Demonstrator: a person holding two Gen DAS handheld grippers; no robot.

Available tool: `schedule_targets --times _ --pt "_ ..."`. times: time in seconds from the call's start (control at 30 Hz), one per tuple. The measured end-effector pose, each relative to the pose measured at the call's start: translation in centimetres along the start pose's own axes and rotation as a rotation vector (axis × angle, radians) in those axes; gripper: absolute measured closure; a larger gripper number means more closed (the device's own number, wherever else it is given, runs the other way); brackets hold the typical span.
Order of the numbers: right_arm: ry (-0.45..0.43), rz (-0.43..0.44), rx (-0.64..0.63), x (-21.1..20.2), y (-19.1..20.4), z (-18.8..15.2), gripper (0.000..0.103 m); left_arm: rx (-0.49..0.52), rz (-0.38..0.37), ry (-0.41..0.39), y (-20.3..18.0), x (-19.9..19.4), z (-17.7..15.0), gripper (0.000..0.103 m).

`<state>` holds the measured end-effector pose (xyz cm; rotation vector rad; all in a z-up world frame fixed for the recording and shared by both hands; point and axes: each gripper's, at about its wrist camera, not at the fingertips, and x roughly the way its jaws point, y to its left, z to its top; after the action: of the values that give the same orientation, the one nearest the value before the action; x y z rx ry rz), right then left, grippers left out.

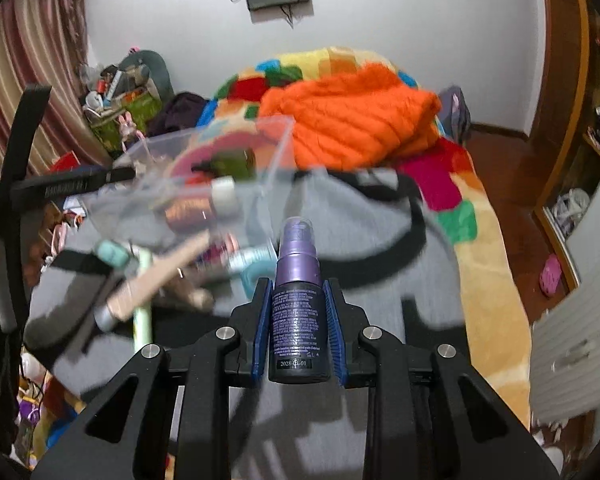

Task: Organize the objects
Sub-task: 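Carry the purple spray bottle into the clear box and open the right gripper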

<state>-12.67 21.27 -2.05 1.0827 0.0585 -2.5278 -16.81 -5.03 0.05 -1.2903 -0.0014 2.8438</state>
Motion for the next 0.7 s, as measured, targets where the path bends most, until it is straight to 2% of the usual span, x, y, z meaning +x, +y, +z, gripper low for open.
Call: schedule_targets --times 0.07,0.17,0.27,0.33,0.53,0.7 --pt "-0.029 0.004 -0.015 0.2 0.5 1.5 0.080 -0.008 0.003 -0.002 0.4 -0.3 -0.4 0.017" --pt "-0.056 0.039 -0.018 0.8 1.1 3.6 0.080 -0.004 0.014 0.008 0.8 -0.7 -1.5 0.016" --pt "-0.063 0.068 -0.023 2.0 1.6 5.5 0.080 0.017 0.039 0.003 1.0 -1.0 -2.8 0.009" --pt "-0.056 0.098 -0.025 2.9 1.9 6.7 0.080 0.012 0.020 0.024 1.5 -1.0 -3.7 0.009" --pt "-0.003 0.144 -0.034 6.4 3.1 9.2 0.080 -0.009 0.023 0.080 2.3 -0.2 -6.1 0.009" --pt "0.050 0.112 -0.061 9.5 4.0 9.9 0.080 -0.012 0.014 0.129 2.4 0.9 -7.5 0.009"
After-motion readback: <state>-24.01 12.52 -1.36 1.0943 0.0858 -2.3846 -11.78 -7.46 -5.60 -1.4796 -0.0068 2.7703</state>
